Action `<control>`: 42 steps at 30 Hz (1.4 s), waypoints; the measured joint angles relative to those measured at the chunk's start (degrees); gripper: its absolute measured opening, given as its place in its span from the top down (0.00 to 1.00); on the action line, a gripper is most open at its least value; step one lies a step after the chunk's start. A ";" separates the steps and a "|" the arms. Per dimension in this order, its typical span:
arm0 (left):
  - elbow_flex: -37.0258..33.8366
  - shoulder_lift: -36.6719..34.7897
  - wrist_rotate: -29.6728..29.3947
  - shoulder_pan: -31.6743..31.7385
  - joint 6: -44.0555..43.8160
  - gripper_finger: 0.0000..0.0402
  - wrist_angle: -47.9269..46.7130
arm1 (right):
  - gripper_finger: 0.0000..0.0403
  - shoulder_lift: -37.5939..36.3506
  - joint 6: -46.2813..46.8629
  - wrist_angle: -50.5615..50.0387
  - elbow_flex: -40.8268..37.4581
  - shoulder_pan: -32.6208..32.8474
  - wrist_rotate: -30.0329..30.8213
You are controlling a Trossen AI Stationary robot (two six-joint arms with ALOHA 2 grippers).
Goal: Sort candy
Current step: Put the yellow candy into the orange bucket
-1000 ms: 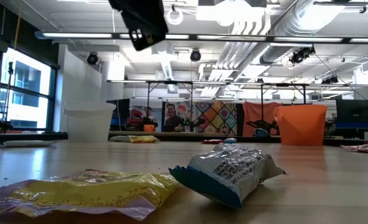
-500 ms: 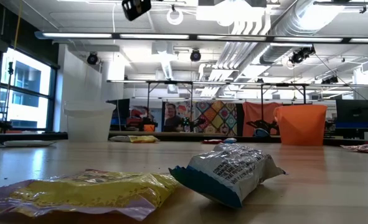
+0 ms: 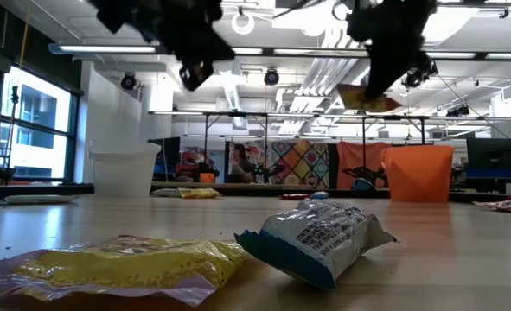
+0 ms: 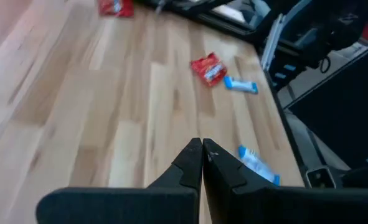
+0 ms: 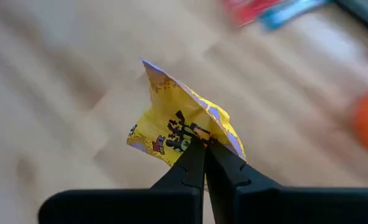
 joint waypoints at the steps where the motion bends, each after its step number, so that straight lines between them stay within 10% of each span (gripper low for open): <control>1: -1.02 -0.94 1.05 1.18 0.10 1.00 -0.19 | 1.00 -0.96 -1.20 -0.01 0.00 -4.30 -0.33; 9: -2.35 -9.02 3.19 11.86 7.76 1.00 -3.40 | 1.00 -2.86 -1.34 -0.87 0.00 -35.52 -0.82; 16: -2.36 -14.12 9.81 22.53 8.00 1.00 -3.56 | 1.00 -2.43 2.14 0.48 0.00 -49.29 3.72; 35: -2.36 -16.91 19.04 38.22 10.40 1.00 -3.46 | 1.00 18.64 19.34 2.02 -0.04 -51.12 8.39; 42: -2.36 -16.96 19.04 42.17 10.48 1.00 -3.61 | 0.83 19.84 15.71 -0.66 0.73 -51.32 5.38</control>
